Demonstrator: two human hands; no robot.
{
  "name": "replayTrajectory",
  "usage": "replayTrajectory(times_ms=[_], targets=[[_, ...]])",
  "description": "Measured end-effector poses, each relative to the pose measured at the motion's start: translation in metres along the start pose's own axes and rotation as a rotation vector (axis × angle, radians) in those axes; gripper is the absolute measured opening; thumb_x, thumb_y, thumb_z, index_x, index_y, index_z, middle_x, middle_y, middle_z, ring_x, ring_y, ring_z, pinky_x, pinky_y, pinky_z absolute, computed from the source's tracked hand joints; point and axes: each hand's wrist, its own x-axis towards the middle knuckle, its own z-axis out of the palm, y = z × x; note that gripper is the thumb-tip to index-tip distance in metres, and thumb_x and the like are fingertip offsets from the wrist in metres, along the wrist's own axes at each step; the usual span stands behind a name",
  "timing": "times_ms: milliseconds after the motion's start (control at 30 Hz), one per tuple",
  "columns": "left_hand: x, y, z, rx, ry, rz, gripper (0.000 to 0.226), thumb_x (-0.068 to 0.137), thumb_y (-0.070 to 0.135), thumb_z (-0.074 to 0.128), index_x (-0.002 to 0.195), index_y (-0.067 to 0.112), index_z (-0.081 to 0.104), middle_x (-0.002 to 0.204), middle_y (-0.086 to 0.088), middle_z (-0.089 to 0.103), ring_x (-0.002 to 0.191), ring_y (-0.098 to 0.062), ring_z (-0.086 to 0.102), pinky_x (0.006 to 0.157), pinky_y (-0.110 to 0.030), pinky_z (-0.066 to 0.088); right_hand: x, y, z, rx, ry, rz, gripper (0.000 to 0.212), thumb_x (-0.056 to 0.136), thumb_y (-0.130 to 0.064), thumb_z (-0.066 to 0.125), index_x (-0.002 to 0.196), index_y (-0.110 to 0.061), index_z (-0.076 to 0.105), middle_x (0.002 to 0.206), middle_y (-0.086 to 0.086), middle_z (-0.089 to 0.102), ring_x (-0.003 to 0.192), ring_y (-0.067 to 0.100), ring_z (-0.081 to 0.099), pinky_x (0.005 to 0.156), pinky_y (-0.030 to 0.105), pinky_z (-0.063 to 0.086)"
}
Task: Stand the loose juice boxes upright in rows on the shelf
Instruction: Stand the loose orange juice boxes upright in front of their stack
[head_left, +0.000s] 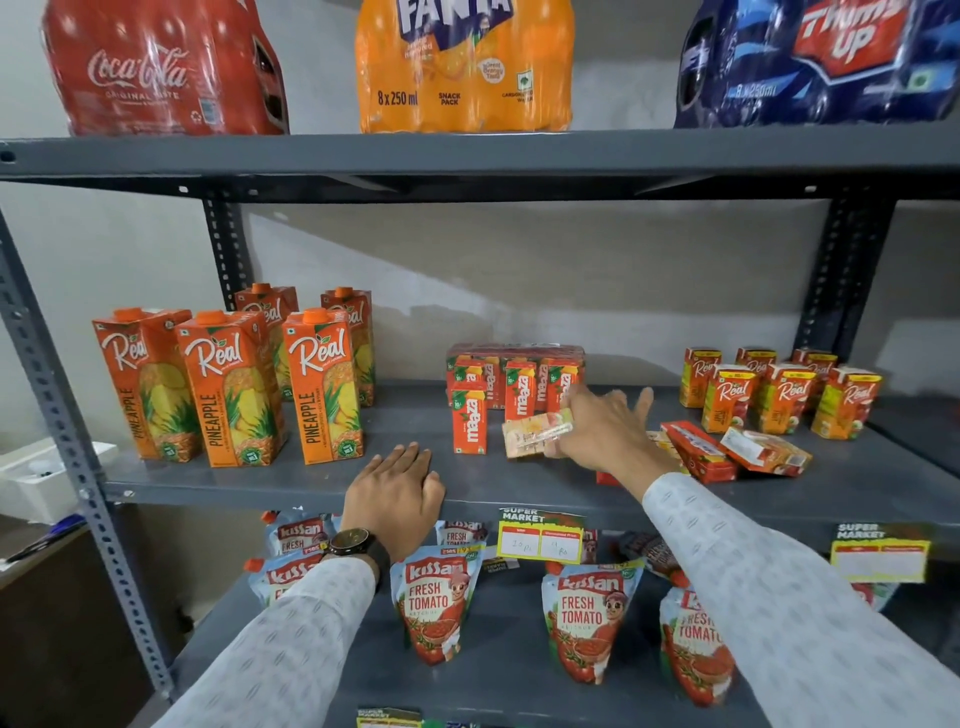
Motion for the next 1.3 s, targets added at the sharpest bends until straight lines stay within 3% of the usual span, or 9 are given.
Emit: replayTrajectory(times_ms=[100, 233, 400, 500, 633, 767, 933, 1133, 1300], targets=[[0.0, 0.0, 0.001, -0.001, -0.001, 0.002, 0.056, 0.103, 0.042, 0.025, 0.152, 0.02, 0.044, 0.16, 0.0, 0.042, 0.149, -0.017, 0.034, 0.124, -0.037, 0.023, 0.012, -0.006, -0.011, 0.29, 0.048, -0.051, 0.058, 0.082, -0.025, 0.084, 0.128, -0.034, 0.049, 0.12, 0.001, 0.069, 0.104, 0.025, 0.065, 0.092, 0.044, 0.051], [0.0, 0.0, 0.001, -0.001, 0.005, 0.003, 0.056, 0.103, 0.041, 0.026, 0.152, 0.02, 0.044, 0.16, 0.0, 0.041, 0.149, -0.017, 0.034, 0.125, -0.037, 0.022, 0.018, -0.016, 0.002, 0.581, 0.106, -0.054, 0.058, 0.086, -0.004, 0.078, 0.129, -0.034, 0.054, 0.125, -0.001, 0.066, 0.101, 0.017, 0.065, 0.064, 0.025, 0.051], [0.0, 0.0, 0.0, 0.0, 0.022, 0.011, 0.054, 0.103, 0.04, 0.029, 0.151, 0.02, 0.045, 0.159, -0.001, 0.043, 0.148, -0.017, 0.036, 0.124, -0.037, 0.023, 0.014, -0.022, 0.039, 0.839, 0.222, -0.049, 0.064, 0.089, -0.001, 0.072, 0.136, -0.037, 0.048, 0.137, -0.003, 0.058, 0.123, 0.018, 0.061, 0.086, 0.035, 0.06], [-0.001, 0.0, 0.001, 0.018, 0.035, 0.009, 0.054, 0.103, 0.039, 0.028, 0.15, 0.021, 0.047, 0.158, 0.0, 0.044, 0.147, -0.016, 0.037, 0.123, -0.036, 0.025, 0.006, -0.03, 0.06, 0.874, 0.313, 0.0, 0.083, 0.083, -0.024, 0.084, 0.148, -0.033, 0.033, 0.145, -0.003, 0.05, 0.131, 0.016, 0.052, 0.103, 0.042, 0.051], [-0.001, 0.001, 0.001, 0.026, 0.049, 0.012, 0.061, 0.097, 0.041, 0.022, 0.146, 0.02, 0.052, 0.154, -0.001, 0.049, 0.145, -0.017, 0.041, 0.122, -0.037, 0.028, 0.005, -0.04, 0.072, 0.761, 0.457, 0.087, 0.092, 0.072, -0.059, 0.086, 0.141, -0.03, 0.034, 0.138, -0.002, 0.054, 0.12, 0.016, 0.058, 0.088, 0.031, 0.051], [-0.001, 0.001, 0.003, 0.009, 0.081, 0.006, 0.06, 0.096, 0.039, 0.026, 0.14, 0.018, 0.059, 0.149, -0.003, 0.055, 0.142, -0.019, 0.047, 0.12, -0.038, 0.032, 0.007, -0.037, 0.078, 0.779, 0.444, 0.053, 0.079, 0.079, -0.043, 0.086, 0.137, -0.035, 0.033, 0.13, -0.005, 0.06, 0.11, 0.017, 0.067, 0.072, 0.016, 0.045], [-0.002, 0.002, 0.003, 0.002, 0.089, 0.0, 0.059, 0.096, 0.038, 0.027, 0.14, 0.017, 0.06, 0.148, -0.004, 0.056, 0.141, -0.02, 0.048, 0.12, -0.039, 0.032, 0.005, -0.035, 0.079, 0.803, 0.415, 0.064, 0.09, 0.075, -0.051, 0.087, 0.142, -0.03, 0.032, 0.138, 0.0, 0.054, 0.122, 0.019, 0.058, 0.092, 0.034, 0.05], [-0.003, 0.002, 0.003, 0.004, 0.084, -0.001, 0.058, 0.096, 0.039, 0.028, 0.141, 0.018, 0.059, 0.149, -0.003, 0.055, 0.142, -0.02, 0.046, 0.12, -0.039, 0.032, 0.006, -0.035, 0.08, 0.829, 0.342, 0.014, 0.082, 0.082, -0.034, 0.086, 0.142, -0.034, 0.029, 0.136, -0.001, 0.06, 0.116, 0.021, 0.066, 0.092, 0.041, 0.059], [-0.002, 0.002, 0.003, 0.008, 0.084, -0.002, 0.058, 0.096, 0.039, 0.027, 0.141, 0.018, 0.058, 0.149, -0.003, 0.055, 0.142, -0.019, 0.046, 0.121, -0.038, 0.032, 0.005, -0.035, 0.081, 0.785, 0.373, 0.009, 0.077, 0.083, -0.036, 0.085, 0.14, -0.031, 0.033, 0.134, -0.001, 0.059, 0.117, 0.019, 0.064, 0.093, 0.038, 0.057]])
